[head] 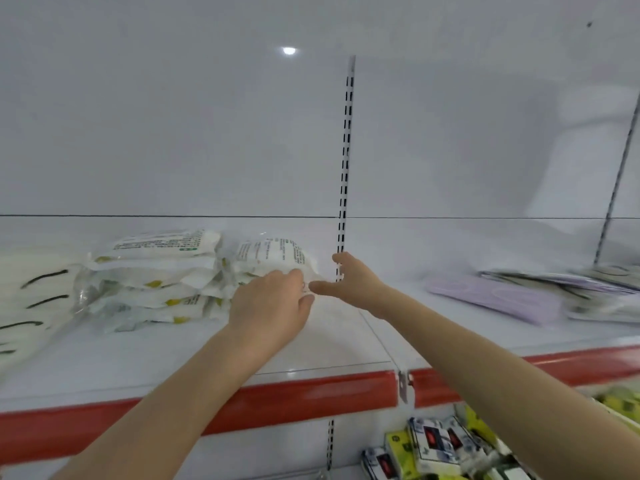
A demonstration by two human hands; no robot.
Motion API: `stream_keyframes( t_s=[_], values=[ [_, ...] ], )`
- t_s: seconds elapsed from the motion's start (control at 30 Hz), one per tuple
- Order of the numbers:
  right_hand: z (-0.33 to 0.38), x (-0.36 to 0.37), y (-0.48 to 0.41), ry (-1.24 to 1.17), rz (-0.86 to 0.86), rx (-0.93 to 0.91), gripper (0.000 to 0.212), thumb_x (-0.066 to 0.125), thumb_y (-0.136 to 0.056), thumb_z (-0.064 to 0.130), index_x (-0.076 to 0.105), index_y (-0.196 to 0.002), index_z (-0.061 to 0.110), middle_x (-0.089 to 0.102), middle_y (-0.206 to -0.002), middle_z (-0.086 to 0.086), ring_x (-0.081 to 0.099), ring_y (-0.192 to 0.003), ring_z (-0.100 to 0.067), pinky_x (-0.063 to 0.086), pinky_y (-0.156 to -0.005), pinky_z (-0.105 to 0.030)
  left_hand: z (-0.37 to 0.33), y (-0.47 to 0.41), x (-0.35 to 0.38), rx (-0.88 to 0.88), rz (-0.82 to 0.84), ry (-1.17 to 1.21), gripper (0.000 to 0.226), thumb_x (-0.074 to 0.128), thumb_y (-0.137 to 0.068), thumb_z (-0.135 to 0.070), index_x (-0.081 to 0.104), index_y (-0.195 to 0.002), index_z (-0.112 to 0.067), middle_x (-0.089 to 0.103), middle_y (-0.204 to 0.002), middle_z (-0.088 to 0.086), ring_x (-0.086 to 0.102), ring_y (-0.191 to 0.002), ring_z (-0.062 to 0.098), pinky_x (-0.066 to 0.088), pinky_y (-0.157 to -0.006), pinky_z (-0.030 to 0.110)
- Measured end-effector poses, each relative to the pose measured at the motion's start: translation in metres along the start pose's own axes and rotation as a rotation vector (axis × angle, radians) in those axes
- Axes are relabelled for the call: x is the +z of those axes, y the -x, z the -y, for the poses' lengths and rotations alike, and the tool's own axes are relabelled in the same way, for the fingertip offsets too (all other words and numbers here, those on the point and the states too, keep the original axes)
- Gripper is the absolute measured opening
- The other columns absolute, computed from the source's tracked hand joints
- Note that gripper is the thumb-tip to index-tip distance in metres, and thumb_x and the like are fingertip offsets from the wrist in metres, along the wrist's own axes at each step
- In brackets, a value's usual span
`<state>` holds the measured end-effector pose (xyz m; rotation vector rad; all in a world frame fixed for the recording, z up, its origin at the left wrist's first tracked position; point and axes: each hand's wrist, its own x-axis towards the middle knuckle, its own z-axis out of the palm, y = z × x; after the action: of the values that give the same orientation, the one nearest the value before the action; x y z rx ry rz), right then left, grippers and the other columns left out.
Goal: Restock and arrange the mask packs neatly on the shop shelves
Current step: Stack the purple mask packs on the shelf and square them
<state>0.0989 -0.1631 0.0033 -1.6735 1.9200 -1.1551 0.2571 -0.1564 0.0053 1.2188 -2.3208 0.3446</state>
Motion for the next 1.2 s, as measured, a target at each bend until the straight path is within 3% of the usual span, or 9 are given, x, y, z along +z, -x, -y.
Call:
stream_keyframes(
  t_s=[0.27, 0.4, 0.5, 0.6, 0.7, 0.8, 0.9, 0.97, 1.2],
  values=[
    [-0.067, -0.089, 0.038, 0.087, -0.205, 0.072, 0.046, 0.066, -0.084, 0.031, 0.054, -0.123, 0.010, 0.054, -0.118, -0.003, 0.055, -0.110, -0.019, 0.045, -0.092, -0.032, -0.084, -0.031, 0.019, 0.195, 0.071, 0.246, 0.039, 0.040, -0.096, -0.041, 0.049, -0.127, -0.019, 0.059, -0.119, 0.002, 0.055, -0.111, 0.021, 0.045, -0.087, 0.033],
    [-0.111, -0.159, 0.049, 0.135, -0.289, 0.120, 0.021, 0.063, -0.086, 0.021, 0.062, -0.096, 0.003, 0.054, -0.085, -0.001, 0.050, -0.078, -0.016, 0.040, -0.070, -0.025, -0.139, -0.054, 0.030, 0.320, 0.173, 0.270, 0.038, 0.040, -0.097, -0.039, 0.048, -0.129, -0.020, 0.056, -0.125, 0.003, 0.051, -0.116, 0.021, 0.043, -0.094, 0.035],
    [-0.141, -0.213, 0.049, 0.180, -0.355, 0.182, 0.015, 0.057, -0.086, 0.014, 0.063, -0.084, 0.001, 0.053, -0.069, -0.001, 0.044, -0.059, -0.013, 0.035, -0.054, -0.021, -0.182, -0.073, 0.041, 0.356, 0.251, 0.308, 0.038, 0.041, -0.097, -0.036, 0.047, -0.132, -0.022, 0.052, -0.132, 0.003, 0.049, -0.120, 0.021, 0.041, -0.097, 0.031],
    [-0.169, -0.261, 0.040, 0.233, -0.369, 0.222, 0.020, 0.052, -0.084, 0.010, 0.056, -0.066, 0.002, 0.048, -0.062, -0.005, 0.040, -0.054, -0.014, 0.034, -0.050, -0.020, -0.222, -0.094, 0.055, 0.382, 0.318, 0.333, 0.037, 0.042, -0.097, -0.032, 0.049, -0.132, -0.020, 0.050, -0.135, 0.005, 0.048, -0.121, 0.021, 0.040, -0.099, 0.030],
    [-0.189, -0.287, 0.027, 0.310, -0.263, 0.223, 0.028, 0.055, -0.085, 0.014, 0.060, -0.083, -0.013, 0.052, -0.073, -0.013, 0.044, -0.067, -0.019, 0.036, -0.063, -0.027, -0.253, -0.114, 0.072, 0.424, 0.392, 0.273, 0.038, 0.042, -0.096, -0.030, 0.047, -0.133, -0.021, 0.048, -0.135, 0.006, 0.046, -0.121, 0.022, 0.039, -0.099, 0.031],
    [-0.198, -0.291, 0.013, 0.487, -0.051, 0.232, 0.039, 0.059, -0.086, 0.028, 0.062, -0.087, -0.011, 0.059, -0.086, -0.027, 0.051, -0.071, -0.026, 0.040, -0.065, -0.031, -0.273, -0.127, 0.088, 0.417, 0.480, 0.210, 0.040, 0.042, -0.096, -0.031, 0.045, -0.135, -0.023, 0.046, -0.137, 0.005, 0.044, -0.124, 0.022, 0.037, -0.101, 0.032],
    [-0.205, -0.285, 0.001, 0.681, 0.109, 0.248, 0.044, 0.059, -0.084, 0.040, 0.044, -0.059, 0.007, 0.044, -0.060, -0.008, 0.042, -0.054, -0.020, 0.034, -0.055, -0.030, -0.285, -0.128, 0.097, 0.415, 0.541, 0.180, 0.034, 0.040, -0.096, -0.024, 0.052, -0.128, -0.022, 0.056, -0.124, 0.007, 0.049, -0.115, 0.025, 0.036, -0.091, 0.025],
    [-0.208, -0.284, -0.004, 0.720, 0.158, 0.233, 0.043, 0.061, -0.083, 0.043, 0.040, -0.059, 0.013, 0.043, -0.058, 0.000, 0.042, -0.052, -0.016, 0.034, -0.055, -0.028, -0.288, -0.125, 0.100, 0.410, 0.563, 0.189, 0.033, 0.039, -0.096, -0.019, 0.054, -0.125, -0.020, 0.059, -0.117, 0.009, 0.052, -0.107, 0.026, 0.035, -0.083, 0.024],
    [-0.209, -0.279, -0.010, 0.657, 0.258, 0.257, 0.038, 0.066, -0.078, 0.044, 0.048, -0.064, 0.013, 0.050, -0.058, -0.002, 0.047, -0.049, -0.019, 0.037, -0.048, -0.022, -0.284, -0.121, 0.103, 0.384, 0.543, 0.221, 0.035, 0.039, -0.095, -0.018, 0.054, -0.125, -0.024, 0.059, -0.113, 0.009, 0.053, -0.104, 0.026, 0.039, -0.087, 0.027]
  ],
)
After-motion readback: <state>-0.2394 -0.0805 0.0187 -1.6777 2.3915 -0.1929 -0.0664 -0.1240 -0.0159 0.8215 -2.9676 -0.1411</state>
